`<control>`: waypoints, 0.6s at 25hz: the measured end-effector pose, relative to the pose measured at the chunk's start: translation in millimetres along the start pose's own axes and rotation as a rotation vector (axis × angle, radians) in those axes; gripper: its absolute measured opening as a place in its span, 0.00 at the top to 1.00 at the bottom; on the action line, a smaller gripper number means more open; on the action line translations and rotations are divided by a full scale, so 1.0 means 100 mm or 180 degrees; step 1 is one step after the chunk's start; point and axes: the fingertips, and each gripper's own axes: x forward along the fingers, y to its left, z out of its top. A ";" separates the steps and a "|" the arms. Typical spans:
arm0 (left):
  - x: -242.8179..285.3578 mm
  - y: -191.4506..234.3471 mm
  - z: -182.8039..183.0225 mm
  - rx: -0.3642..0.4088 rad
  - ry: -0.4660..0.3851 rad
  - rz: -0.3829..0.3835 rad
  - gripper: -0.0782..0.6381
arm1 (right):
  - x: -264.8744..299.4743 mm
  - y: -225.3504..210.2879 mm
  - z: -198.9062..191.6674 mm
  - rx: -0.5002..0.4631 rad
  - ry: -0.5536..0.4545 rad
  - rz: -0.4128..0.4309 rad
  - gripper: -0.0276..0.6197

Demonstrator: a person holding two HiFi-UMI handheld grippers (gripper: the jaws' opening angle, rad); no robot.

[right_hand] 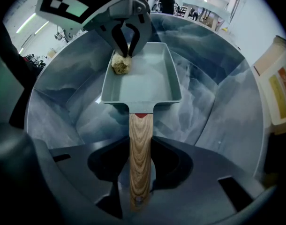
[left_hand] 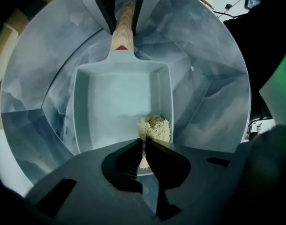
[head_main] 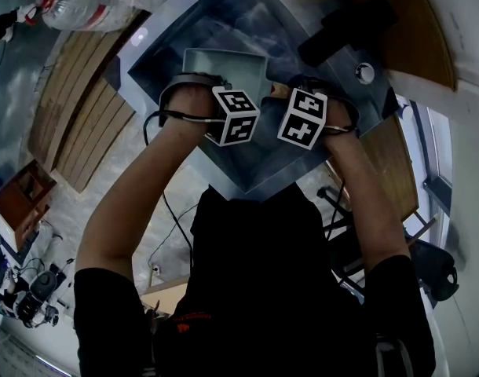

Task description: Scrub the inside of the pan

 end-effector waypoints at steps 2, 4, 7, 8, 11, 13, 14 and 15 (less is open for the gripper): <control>-0.01 0.00 -0.01 -0.0011 0.0014 -0.0010 0.84 | 0.00 0.00 0.01 0.0003 -0.0003 -0.0007 0.73; 0.00 0.00 0.00 0.0016 0.0043 0.0006 0.84 | -0.01 0.00 0.01 0.0007 -0.0003 -0.0010 0.73; 0.00 0.00 0.01 0.0006 -0.0014 0.0006 0.84 | 0.00 -0.01 0.01 0.0009 0.0014 -0.0013 0.73; -0.01 0.00 0.01 -0.0007 -0.0041 0.0009 0.84 | 0.00 -0.01 0.01 0.0008 0.0019 -0.0014 0.73; -0.04 0.01 0.01 -0.0062 -0.0165 0.0078 0.84 | 0.00 0.00 0.01 0.0007 0.0033 -0.0017 0.73; -0.10 0.04 0.03 -0.0152 -0.0343 0.0197 0.84 | 0.00 0.00 0.01 0.0007 0.0040 -0.0024 0.73; -0.14 0.06 0.05 -0.0219 -0.0457 0.0255 0.84 | 0.00 0.00 0.01 0.0008 0.0042 -0.0027 0.73; -0.18 0.08 0.06 -0.0291 -0.0564 0.0303 0.84 | -0.01 0.00 0.00 0.0008 0.0044 -0.0030 0.73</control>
